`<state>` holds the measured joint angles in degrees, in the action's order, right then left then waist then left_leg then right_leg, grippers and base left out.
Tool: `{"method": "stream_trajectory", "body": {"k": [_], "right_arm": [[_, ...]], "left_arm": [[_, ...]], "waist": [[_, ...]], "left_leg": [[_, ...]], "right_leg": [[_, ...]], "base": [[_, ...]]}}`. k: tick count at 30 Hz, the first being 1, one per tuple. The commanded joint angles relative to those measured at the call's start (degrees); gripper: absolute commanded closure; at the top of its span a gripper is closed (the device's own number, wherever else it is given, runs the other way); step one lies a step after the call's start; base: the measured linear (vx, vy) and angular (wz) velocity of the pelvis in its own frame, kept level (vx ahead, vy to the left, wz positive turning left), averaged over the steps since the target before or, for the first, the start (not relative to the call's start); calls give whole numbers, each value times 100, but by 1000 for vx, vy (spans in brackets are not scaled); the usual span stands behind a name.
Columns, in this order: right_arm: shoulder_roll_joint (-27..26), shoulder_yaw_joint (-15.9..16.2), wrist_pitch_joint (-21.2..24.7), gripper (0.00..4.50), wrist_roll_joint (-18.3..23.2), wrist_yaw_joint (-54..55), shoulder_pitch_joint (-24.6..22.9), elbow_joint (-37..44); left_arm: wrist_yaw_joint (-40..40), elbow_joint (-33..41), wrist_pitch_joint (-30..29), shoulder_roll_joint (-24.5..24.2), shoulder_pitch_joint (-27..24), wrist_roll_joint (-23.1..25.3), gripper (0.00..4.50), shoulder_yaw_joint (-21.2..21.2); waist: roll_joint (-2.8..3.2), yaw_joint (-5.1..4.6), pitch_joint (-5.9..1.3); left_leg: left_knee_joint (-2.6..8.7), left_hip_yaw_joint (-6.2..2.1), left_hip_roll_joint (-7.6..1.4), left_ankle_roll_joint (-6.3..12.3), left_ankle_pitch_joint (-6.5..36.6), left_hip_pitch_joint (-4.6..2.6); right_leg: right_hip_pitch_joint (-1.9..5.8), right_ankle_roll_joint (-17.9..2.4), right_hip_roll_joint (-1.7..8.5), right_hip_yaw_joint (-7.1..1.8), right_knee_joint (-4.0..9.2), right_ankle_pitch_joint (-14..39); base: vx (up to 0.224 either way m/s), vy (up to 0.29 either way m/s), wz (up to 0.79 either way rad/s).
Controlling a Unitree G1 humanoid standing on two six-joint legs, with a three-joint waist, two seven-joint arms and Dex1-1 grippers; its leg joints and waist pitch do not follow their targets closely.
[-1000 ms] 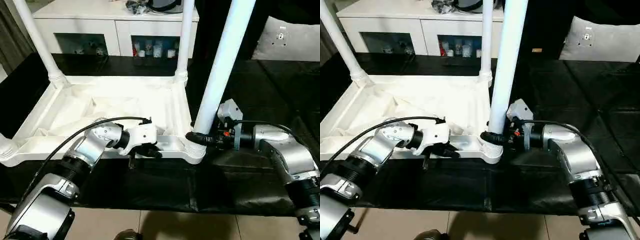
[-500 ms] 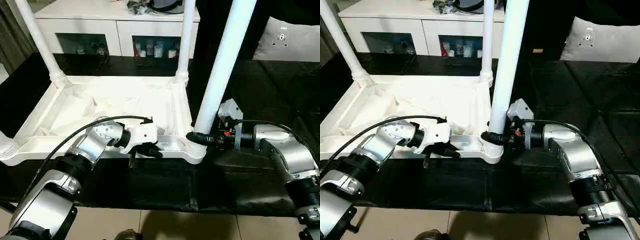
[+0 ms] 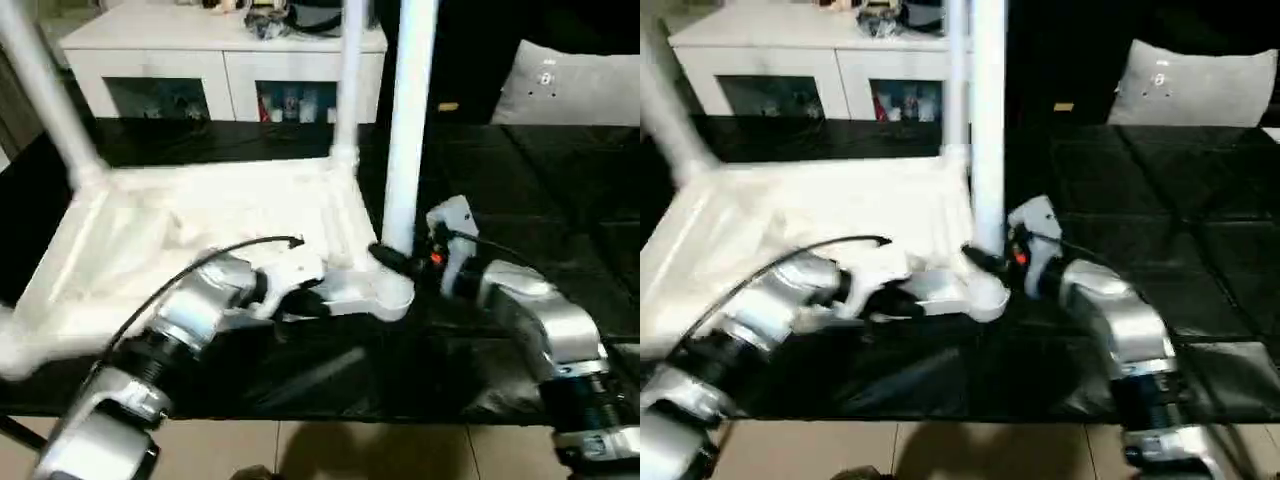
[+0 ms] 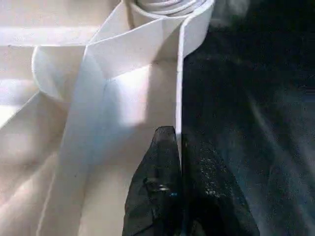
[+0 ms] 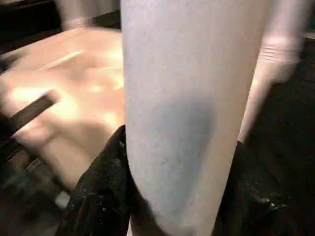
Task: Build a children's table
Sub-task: Insert table leg to table base
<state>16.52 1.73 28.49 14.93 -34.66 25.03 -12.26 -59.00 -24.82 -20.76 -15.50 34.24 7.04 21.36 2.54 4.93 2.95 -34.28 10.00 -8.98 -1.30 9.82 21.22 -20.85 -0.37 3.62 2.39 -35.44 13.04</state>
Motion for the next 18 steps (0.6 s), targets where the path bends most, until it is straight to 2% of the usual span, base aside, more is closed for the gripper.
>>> {"method": "stream_trajectory", "body": {"k": [1,3,4,5,6,7,8,10,11,12,14,16,17,18], "right_arm": [[-219,74,372,264,-276,659,-7,-637],[-267,46,368,264,-289,767,55,-689],[-311,40,362,264,-356,907,111,-719],[-351,40,368,264,-381,976,160,-751],[-370,43,383,264,-386,1022,177,-754],[-385,44,395,264,-389,1056,190,-756],[-395,87,301,264,-382,1007,190,-660],[-408,109,243,264,-380,965,180,-576],[-405,69,-18,264,-295,790,99,-331],[-405,69,-18,264,-295,790,99,-331],[-382,-23,-78,264,-230,698,19,-206],[-283,-54,-245,264,-136,442,-155,-80],[-229,-50,-355,265,-94,305,-240,-30],[-174,-65,-439,265,-31,161,-347,12]], "left_arm": [[701,202,-298,408,191,109,450,-74],[798,199,-355,496,219,142,450,-65],[862,274,-425,549,225,225,450,12],[898,318,-442,557,230,308,450,83],[923,367,-486,557,225,341,450,118],[942,404,-520,557,221,365,450,144],[953,387,-294,438,225,421,450,160],[963,385,-147,347,221,448,450,159],[785,372,361,89,171,420,450,147],[785,372,361,89,171,420,450,147],[686,374,511,-85,129,444,450,122],[617,301,828,-194,120,383,450,24],[565,275,943,-223,116,325,450,-27],[483,238,1114,-249,116,249,450,-75]], "waist": [[13,-59,-222],[3,-38,-237],[-27,-37,-244],[-11,-25,-249],[-26,-37,-247],[-24,-32,-251],[-45,-21,-251],[-42,-10,-264],[-41,-9,-269],[-38,15,-290],[-42,1,-333],[-45,26,-352],[-33,52,-380],[-35,50,-384]], "left_leg": [[576,-320,-420,-552,3056,-202],[583,-310,-413,-507,2972,-204],[587,-295,-415,-453,2862,-186],[588,-288,-413,-448,2826,-186],[596,-272,-407,-411,2767,-158],[601,-272,-412,-402,2742,-158],[596,-254,-403,-356,2698,-167],[592,-247,-400,-303,2553,-154],[599,-247,-400,-285,2473,-135],[598,-244,-414,-229,2303,-103],[586,-221,-422,-128,1906,-56],[544,-191,-415,-16,1633,-21],[510,-167,-415,91,1338,-19],[497,-164,-416,140,1207,-5]], "right_leg": [[-35,-830,580,-252,632,2899],[-26,-783,578,-254,659,2711],[-23,-797,580,-266,652,2554],[-27,-801,576,-266,651,2476],[-14,-809,565,-269,636,2295],[-17,-812,569,-274,630,2256],[-30,-801,566,-275,644,2233],[-14,-802,584,-286,637,2159],[4,-815,583,-284,626,2074],[16,-782,591,-288,614,1866],[45,-910,551,-267,531,1230],[65,-979,582,-271,522,927],[61,-1062,573,-264,481,499],[69,-1116,569,-256,458,295]], "base": [[0,0,0],[0,0,0],[0,0,0],[0,0,0],[0,0,0],[0,0,0],[0,0,0],[0,0,0],[0,0,0],[0,0,0],[0,0,0],[0,0,0],[0,0,0],[0,0,0]]}}
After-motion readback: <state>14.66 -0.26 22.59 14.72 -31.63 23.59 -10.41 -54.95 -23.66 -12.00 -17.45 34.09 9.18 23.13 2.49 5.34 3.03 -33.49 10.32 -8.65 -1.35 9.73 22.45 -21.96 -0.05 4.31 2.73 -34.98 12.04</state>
